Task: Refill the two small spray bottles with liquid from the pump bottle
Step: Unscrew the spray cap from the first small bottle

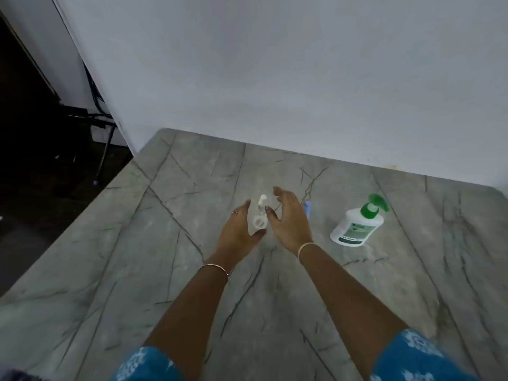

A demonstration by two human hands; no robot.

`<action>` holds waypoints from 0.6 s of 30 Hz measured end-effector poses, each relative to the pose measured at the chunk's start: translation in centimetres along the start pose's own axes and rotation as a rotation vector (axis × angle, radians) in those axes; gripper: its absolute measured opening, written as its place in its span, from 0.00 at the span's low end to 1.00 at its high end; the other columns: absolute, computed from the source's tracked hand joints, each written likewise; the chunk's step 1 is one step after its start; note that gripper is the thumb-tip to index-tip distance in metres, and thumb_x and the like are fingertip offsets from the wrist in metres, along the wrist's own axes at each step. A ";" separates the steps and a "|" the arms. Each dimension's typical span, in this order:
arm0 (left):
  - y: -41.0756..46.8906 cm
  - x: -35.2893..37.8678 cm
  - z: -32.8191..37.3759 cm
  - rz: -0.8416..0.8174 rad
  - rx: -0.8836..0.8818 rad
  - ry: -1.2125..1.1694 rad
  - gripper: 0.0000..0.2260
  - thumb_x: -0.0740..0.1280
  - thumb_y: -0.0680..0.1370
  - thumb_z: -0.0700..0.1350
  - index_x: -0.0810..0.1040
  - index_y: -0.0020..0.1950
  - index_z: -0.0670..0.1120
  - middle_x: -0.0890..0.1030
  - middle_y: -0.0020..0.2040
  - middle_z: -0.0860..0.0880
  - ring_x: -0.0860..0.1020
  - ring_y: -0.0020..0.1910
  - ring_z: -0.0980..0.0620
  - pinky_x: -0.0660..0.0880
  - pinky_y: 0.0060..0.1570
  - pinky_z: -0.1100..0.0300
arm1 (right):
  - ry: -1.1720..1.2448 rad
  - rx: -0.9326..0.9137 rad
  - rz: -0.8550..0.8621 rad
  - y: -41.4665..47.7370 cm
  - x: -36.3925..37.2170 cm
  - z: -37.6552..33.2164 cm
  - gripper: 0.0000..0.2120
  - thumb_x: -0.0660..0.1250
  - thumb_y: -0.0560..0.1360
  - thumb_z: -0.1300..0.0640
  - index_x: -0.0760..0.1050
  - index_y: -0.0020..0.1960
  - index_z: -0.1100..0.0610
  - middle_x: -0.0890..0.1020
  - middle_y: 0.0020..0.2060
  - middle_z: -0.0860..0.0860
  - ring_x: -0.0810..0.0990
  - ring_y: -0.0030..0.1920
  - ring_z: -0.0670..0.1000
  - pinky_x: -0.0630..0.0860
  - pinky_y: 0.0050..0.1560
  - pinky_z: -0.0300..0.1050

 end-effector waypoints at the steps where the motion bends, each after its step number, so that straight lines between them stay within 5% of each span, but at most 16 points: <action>1: 0.3 0.3 -0.5 0.021 -0.014 -0.029 0.40 0.75 0.71 0.52 0.58 0.77 0.44 0.67 0.74 0.46 0.67 0.72 0.49 0.66 0.67 0.58 | 0.030 0.004 0.017 0.2 0.4 0.4 0.24 0.67 0.79 0.55 0.67 0.73 0.58 0.73 0.68 0.53 0.73 0.67 0.51 0.68 0.70 0.49; 9: 3.0 1.9 -2.8 0.173 0.010 -0.200 0.33 0.79 0.67 0.49 0.71 0.70 0.48 0.78 0.64 0.48 0.75 0.62 0.52 0.75 0.59 0.57 | 0.086 -0.117 0.237 1.3 2.8 2.0 0.16 0.73 0.75 0.53 0.78 0.60 0.56 0.79 0.52 0.47 0.78 0.50 0.45 0.78 0.54 0.44; 16: 3.6 3.0 -3.2 0.183 0.117 -0.285 0.20 0.76 0.69 0.44 0.80 0.60 0.45 0.84 0.50 0.51 0.82 0.49 0.55 0.76 0.46 0.68 | 0.126 -0.142 0.321 1.8 3.7 3.7 0.10 0.74 0.73 0.57 0.82 0.53 0.58 0.80 0.43 0.45 0.76 0.43 0.42 0.68 0.45 0.23; 18: 3.9 2.9 -3.2 0.151 0.139 -0.305 0.18 0.76 0.70 0.43 0.81 0.59 0.45 0.84 0.49 0.50 0.82 0.49 0.54 0.78 0.49 0.64 | 0.127 -0.164 0.325 2.1 3.7 3.6 0.09 0.74 0.73 0.58 0.82 0.53 0.59 0.82 0.43 0.48 0.77 0.43 0.43 0.69 0.45 0.23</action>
Point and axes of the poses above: each hand's wrist, its own y-axis towards the middle knuckle, its own x-axis out of the palm, z = x × y, the point moved 5 cm from there along y, towards the middle knuckle
